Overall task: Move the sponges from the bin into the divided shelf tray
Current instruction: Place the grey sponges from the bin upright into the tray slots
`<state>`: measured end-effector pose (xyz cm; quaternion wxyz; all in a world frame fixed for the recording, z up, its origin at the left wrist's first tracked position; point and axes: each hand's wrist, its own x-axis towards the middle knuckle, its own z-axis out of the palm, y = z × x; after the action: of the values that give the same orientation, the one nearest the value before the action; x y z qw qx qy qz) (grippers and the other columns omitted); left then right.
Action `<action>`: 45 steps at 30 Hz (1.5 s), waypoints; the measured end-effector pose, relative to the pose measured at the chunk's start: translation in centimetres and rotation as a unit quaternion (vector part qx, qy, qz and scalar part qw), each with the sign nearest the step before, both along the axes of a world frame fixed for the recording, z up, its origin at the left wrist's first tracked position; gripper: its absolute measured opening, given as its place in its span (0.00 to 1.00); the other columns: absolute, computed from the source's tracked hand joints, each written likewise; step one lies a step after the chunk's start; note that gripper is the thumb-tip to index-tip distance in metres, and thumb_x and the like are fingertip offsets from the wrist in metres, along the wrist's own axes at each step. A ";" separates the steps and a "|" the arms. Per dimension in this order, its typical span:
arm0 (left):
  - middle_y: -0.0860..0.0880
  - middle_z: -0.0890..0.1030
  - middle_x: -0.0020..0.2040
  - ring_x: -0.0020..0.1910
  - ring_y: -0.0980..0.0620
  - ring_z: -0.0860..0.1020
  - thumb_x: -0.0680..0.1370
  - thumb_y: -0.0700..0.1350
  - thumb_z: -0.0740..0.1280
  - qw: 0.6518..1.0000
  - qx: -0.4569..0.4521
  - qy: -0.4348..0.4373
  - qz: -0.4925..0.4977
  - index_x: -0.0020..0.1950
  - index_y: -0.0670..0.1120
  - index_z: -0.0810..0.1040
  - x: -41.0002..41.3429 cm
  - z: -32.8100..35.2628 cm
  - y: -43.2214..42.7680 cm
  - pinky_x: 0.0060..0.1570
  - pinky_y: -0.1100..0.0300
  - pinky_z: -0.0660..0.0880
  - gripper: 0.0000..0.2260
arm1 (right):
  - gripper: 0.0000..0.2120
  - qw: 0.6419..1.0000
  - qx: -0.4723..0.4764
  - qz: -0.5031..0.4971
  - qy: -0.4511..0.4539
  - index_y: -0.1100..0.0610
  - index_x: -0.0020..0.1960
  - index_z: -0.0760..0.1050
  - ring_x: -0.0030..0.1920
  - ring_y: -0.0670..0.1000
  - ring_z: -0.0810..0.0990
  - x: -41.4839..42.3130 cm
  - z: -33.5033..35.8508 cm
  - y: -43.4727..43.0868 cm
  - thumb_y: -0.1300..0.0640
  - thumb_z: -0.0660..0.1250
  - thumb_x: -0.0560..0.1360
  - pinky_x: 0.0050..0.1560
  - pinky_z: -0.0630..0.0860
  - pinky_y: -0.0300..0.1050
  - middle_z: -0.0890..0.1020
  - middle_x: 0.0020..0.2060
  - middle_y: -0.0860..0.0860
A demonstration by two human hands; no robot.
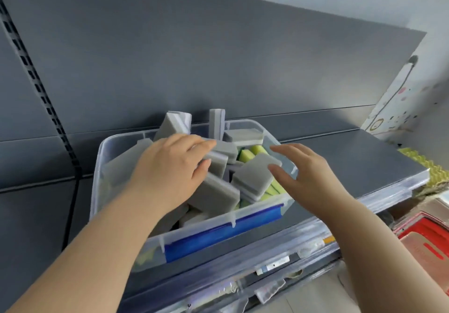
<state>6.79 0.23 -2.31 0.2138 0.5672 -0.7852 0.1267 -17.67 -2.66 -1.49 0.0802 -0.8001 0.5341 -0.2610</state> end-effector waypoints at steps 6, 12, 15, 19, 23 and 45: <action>0.59 0.73 0.65 0.63 0.56 0.70 0.79 0.54 0.59 0.991 0.110 -0.060 -0.040 0.69 0.58 0.69 -0.9 0.5 -3.5 0.58 0.59 0.68 0.18 | 0.25 0.990 0.135 0.032 0.026 0.44 0.67 0.67 0.62 0.45 0.70 -0.8 -1.2 -5.0 0.44 0.67 0.72 0.57 0.64 0.37 0.70 0.64 0.43; 0.64 0.65 0.68 0.66 0.63 0.62 0.77 0.60 0.58 0.976 0.196 -0.089 -0.022 0.71 0.65 0.59 -1.4 1.4 -5.0 0.61 0.65 0.59 0.23 | 0.36 0.944 0.300 0.107 0.091 0.37 0.70 0.57 0.61 0.48 0.72 -1.1 -1.2 -9.3 0.38 0.69 0.67 0.59 0.70 0.43 0.69 0.65 0.44; 0.64 0.66 0.66 0.66 0.63 0.62 0.77 0.59 0.59 0.976 0.199 -0.084 0.004 0.71 0.66 0.58 -2.5 1.6 -5.4 0.56 0.66 0.60 0.22 | 0.38 0.924 0.338 0.155 0.094 0.34 0.69 0.56 0.57 0.46 0.73 -1.4 -1.1 -11.0 0.37 0.71 0.64 0.60 0.71 0.44 0.70 0.62 0.43; 0.62 0.68 0.62 0.60 0.60 0.68 0.77 0.56 0.62 0.984 0.169 -0.002 0.049 0.70 0.65 0.62 -3.6 1.2 -6.1 0.48 0.64 0.62 0.22 | 0.35 0.924 0.328 0.184 0.070 0.37 0.68 0.61 0.54 0.45 0.73 -1.7 -1.2 -13.0 0.39 0.72 0.65 0.53 0.69 0.40 0.71 0.57 0.40; 0.62 0.68 0.58 0.50 0.66 0.65 0.77 0.51 0.65 0.981 0.091 0.145 0.092 0.68 0.63 0.67 -4.7 0.5 -7.1 0.46 0.61 0.66 0.21 | 0.31 0.942 0.271 0.195 0.041 0.40 0.67 0.64 0.52 0.44 0.74 -1.8 -1.2 -14.7 0.41 0.71 0.67 0.45 0.69 0.35 0.72 0.57 0.40; 0.52 0.76 0.58 0.51 0.54 0.79 0.69 0.46 0.75 0.880 0.101 0.347 0.309 0.67 0.56 0.70 -3.6 3.2 -7.1 0.56 0.56 0.73 0.29 | 0.22 0.899 0.320 0.297 0.032 0.42 0.52 0.70 0.45 0.43 0.73 -2.9 -1.5 -15.7 0.44 0.76 0.63 0.40 0.70 0.36 0.72 0.47 0.43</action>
<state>3.19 -6.87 0.87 0.3637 0.8074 -0.4540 -0.0984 -20.54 -18.33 -3.03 0.3886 -0.8606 0.3287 -0.0142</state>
